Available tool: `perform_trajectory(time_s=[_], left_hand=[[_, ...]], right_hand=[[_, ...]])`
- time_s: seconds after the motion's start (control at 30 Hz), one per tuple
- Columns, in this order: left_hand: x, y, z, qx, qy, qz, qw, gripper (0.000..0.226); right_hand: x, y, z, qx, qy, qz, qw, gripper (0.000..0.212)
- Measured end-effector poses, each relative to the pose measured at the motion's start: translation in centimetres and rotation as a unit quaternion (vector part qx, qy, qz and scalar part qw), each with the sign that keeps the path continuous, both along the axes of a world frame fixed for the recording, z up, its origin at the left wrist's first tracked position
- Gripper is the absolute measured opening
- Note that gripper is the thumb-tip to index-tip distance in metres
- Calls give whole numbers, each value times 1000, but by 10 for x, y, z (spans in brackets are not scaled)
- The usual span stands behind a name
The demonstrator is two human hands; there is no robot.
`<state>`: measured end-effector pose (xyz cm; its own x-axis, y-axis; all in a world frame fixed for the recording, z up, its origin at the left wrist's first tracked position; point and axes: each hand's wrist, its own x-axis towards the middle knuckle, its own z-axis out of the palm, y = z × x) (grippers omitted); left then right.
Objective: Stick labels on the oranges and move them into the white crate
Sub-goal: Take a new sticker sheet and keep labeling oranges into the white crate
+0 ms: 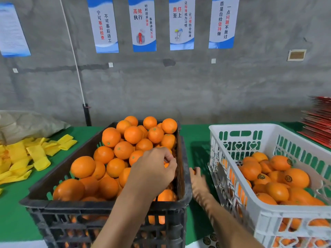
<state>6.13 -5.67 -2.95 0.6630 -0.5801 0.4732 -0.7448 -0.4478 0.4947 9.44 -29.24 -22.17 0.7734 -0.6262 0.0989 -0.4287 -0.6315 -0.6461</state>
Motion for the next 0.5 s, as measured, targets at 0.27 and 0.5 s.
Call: perform_trajectory(time_s=[0.27, 0.5], left_hand=[[5, 3, 1, 51, 53, 16, 997, 17], [17, -4, -6, 351, 223, 42, 909, 37]], right_hand=[[-46, 30, 58, 89, -282, -50, 954, 52], [-106, 69, 163, 671, -627, -2, 396, 86]])
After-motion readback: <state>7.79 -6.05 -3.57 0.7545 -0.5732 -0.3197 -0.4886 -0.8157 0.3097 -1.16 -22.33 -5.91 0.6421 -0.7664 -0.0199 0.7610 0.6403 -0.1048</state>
